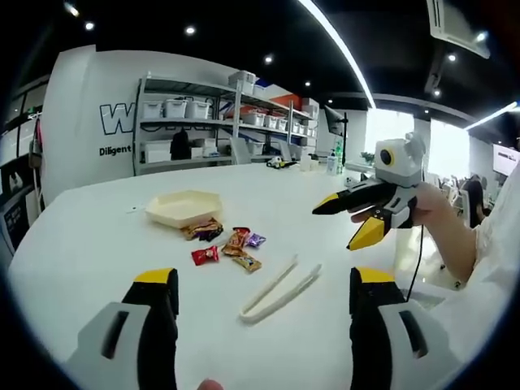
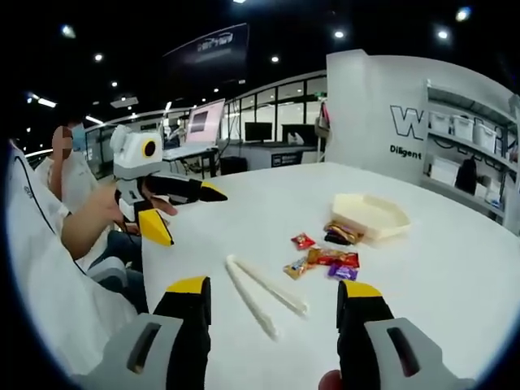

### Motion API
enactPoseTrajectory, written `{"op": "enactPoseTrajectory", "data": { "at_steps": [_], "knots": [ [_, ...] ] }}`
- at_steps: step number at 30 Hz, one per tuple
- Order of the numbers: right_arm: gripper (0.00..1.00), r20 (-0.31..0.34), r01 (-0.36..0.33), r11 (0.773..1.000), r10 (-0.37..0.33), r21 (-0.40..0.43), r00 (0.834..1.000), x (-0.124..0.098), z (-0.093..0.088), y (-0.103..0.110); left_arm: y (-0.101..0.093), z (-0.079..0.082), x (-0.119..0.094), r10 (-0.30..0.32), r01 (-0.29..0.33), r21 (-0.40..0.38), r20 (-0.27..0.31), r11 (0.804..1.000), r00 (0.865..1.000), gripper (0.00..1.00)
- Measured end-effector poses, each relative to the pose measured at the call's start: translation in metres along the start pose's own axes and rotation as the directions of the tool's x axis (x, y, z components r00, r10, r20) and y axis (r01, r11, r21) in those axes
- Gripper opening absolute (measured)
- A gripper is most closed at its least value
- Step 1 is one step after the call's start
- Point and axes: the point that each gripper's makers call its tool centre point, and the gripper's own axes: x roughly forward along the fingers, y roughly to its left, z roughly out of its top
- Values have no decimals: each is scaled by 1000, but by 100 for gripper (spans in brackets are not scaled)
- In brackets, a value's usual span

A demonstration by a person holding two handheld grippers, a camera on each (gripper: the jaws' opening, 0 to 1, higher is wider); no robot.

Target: Place the target food into the container with the food tongs after gripping and lifting it, then release it inside without dropping or visibly crushing the food.

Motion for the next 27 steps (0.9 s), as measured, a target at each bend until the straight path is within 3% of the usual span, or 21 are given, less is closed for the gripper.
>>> {"op": "enactPoseTrajectory", "data": {
  "at_steps": [15, 27],
  "knots": [
    [54, -37, -63, 998, 62, -26, 997, 17, -18, 1, 0, -8, 3, -2, 3, 6, -17, 1000, 1000, 84],
    [37, -66, -132, 990, 128, -49, 990, 30, -34, 5, -1, -17, 5, -12, 14, 38, -43, 999, 999, 84]
  ]
}}
